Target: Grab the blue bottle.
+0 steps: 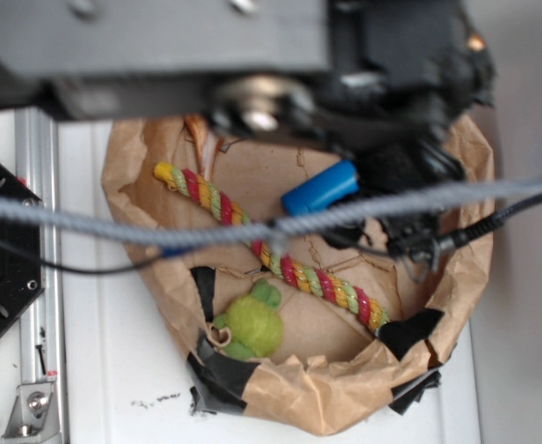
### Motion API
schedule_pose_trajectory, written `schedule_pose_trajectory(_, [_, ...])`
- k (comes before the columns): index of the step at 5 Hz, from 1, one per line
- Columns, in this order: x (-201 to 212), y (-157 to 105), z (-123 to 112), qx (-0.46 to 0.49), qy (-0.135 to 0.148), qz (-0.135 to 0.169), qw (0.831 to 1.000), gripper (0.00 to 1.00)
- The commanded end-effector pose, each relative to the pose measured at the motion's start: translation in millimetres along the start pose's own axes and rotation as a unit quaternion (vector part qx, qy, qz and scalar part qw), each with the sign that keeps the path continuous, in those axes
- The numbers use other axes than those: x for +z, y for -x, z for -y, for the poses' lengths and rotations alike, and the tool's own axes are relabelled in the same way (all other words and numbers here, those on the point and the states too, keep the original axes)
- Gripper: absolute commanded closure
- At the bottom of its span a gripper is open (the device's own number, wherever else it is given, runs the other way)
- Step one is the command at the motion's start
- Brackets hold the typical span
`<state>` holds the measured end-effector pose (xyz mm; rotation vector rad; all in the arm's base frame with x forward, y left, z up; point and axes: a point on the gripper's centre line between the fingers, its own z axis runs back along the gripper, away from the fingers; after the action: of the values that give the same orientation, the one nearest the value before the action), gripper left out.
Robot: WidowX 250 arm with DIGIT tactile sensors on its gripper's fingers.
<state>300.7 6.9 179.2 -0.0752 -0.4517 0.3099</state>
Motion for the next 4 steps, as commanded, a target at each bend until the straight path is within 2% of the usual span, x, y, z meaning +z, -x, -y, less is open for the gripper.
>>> schedule_pose_trajectory(1, [-74, 28, -46, 0.027, -0.025, -0.088, 0.995, 0.00])
schedule_pose_trajectory(2, [-123, 34, -60, 0.019, -0.045, -0.096, 0.994, 0.00])
schedule_pose_trajectory(3, [-140, 32, -73, 0.023, -0.056, -0.124, 0.990, 0.00])
schedule_pose_trajectory(4, [-141, 31, -77, 0.014, -0.074, -0.127, 0.989, 1.00])
